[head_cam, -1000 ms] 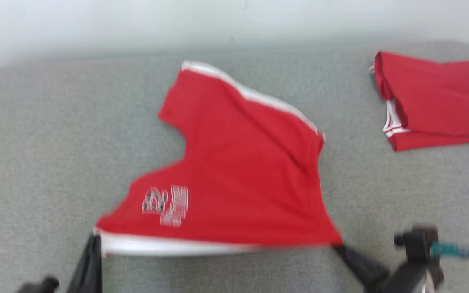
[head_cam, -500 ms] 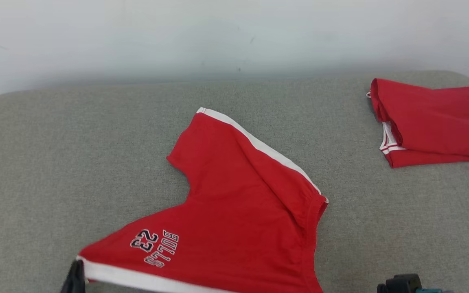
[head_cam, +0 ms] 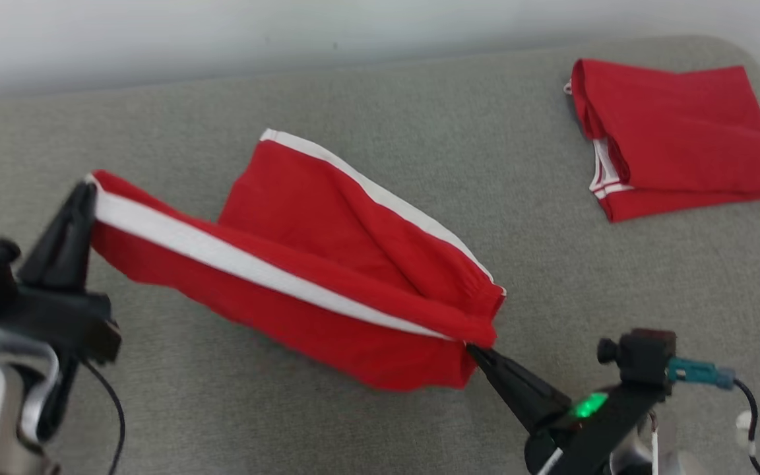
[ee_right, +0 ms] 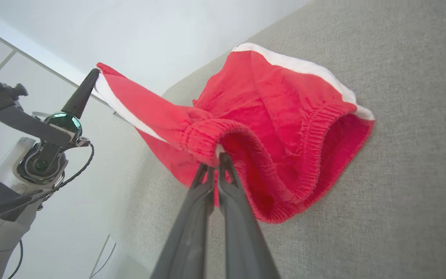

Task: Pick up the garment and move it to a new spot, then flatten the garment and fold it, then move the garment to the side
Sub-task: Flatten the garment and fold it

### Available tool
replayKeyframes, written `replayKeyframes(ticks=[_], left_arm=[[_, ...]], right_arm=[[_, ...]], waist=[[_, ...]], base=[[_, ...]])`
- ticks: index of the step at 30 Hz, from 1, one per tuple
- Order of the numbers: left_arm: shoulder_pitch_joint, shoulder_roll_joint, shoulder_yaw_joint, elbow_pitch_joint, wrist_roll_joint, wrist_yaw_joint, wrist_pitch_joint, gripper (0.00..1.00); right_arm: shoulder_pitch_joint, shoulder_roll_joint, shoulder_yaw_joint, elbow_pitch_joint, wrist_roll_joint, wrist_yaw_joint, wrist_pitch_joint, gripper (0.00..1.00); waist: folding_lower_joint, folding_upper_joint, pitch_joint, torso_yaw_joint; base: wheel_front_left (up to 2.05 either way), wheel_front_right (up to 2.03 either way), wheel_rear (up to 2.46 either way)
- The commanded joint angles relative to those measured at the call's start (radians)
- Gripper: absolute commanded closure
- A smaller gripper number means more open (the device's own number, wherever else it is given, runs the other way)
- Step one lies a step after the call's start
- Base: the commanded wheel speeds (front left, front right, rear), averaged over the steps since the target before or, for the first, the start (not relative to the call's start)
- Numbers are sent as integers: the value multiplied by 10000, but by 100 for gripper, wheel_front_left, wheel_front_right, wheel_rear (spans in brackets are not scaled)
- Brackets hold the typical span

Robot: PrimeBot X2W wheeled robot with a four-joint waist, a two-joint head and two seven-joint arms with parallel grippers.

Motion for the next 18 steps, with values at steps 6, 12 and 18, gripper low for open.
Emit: replayKeyframes(ticks=[6, 12, 18], left_arm=[[-2191, 727, -940, 1440, -197, -49, 571, 100], [-3563, 1093, -2259, 2700, -610, -45, 740, 100], [-4714, 1244, -3287, 3762, -894, -47, 532, 100]], right_arm=[[-1267, 466, 113, 610, -76, 0, -563, 100], [-1829, 740, 168, 1011, -24, 0, -976, 100], [-2157, 942, 166, 1241, 14, 0, -1335, 100]], waist=[[-2, -1, 1804, -1342], [-2, -1, 2378, -1758], [-2, -1, 2630, -1958]], base=[[0, 0, 0], [0, 0, 0], [0, 0, 0]])
